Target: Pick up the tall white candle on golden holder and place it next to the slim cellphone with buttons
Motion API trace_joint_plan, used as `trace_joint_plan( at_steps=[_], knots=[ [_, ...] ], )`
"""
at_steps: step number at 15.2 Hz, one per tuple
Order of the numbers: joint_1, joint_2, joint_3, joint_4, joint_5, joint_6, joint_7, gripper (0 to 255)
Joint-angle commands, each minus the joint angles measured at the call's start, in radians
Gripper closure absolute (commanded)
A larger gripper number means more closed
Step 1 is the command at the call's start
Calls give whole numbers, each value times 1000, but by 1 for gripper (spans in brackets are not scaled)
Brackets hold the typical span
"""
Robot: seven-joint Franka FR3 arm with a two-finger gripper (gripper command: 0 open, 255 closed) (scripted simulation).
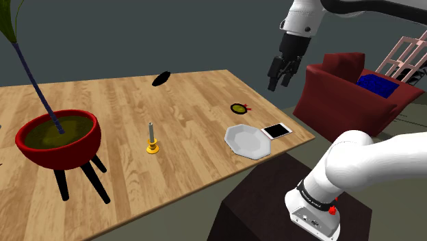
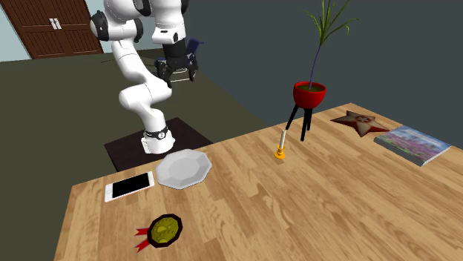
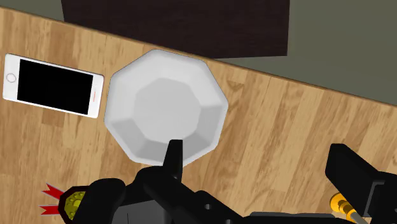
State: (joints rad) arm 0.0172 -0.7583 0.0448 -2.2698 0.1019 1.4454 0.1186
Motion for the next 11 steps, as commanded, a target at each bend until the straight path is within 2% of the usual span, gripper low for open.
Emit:
trace_joint_plan(
  at_steps=[1,11],
  knots=[
    [0,0,0,0,0,0,0,0],
    [40,266,146,50,44,246,99,0]
  ],
)
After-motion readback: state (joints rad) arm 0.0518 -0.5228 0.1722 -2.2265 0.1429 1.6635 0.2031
